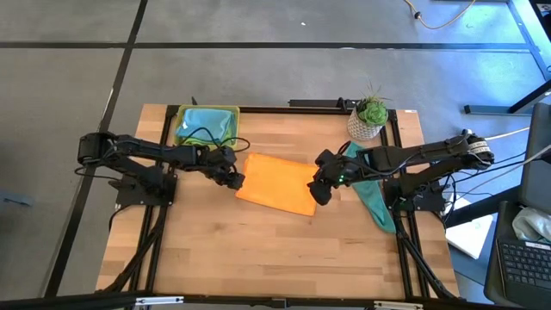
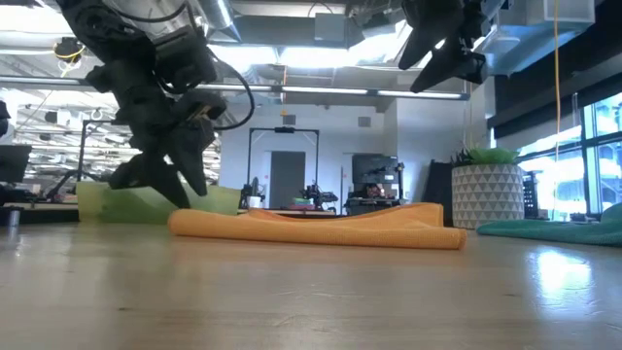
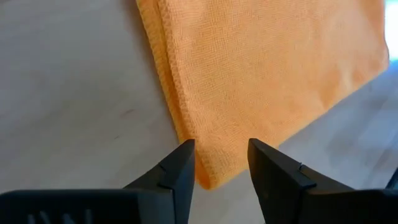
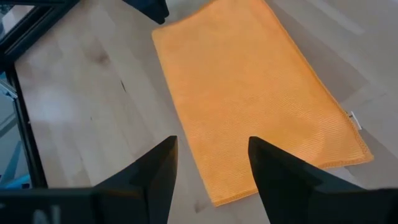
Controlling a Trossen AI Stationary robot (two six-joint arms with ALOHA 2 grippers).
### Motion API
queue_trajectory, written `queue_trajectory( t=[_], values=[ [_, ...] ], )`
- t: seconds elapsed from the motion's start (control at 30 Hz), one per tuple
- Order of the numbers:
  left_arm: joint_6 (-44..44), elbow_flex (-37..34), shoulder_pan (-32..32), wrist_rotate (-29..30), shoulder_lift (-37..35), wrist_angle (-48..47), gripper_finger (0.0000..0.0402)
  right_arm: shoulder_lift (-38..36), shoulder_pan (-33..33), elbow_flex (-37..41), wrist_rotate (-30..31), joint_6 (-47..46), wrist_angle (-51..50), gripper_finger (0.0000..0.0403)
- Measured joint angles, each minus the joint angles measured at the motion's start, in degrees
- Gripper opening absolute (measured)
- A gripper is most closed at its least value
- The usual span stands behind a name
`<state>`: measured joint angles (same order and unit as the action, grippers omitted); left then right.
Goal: Fold microfiber towels
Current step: Fold the orange towel
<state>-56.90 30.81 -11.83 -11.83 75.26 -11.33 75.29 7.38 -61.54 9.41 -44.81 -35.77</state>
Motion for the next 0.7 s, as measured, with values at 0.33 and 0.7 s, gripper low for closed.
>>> queue_trajectory(
  t=[0.33, 0.7],
  values=[
    [0.46, 0.00, 2.93, 0.74, 2.74, 0.25, 0.0140, 0.00, 0.01, 0.00, -0.44, -0.13, -0.17, 0.0199],
    [0.00, 0.00, 3.43, 0.20, 3.28, 2.49, 0.0140, 0.00, 0.04, 0.02, -0.46, 0.30, -3.13, 0.0199]
  ],
)
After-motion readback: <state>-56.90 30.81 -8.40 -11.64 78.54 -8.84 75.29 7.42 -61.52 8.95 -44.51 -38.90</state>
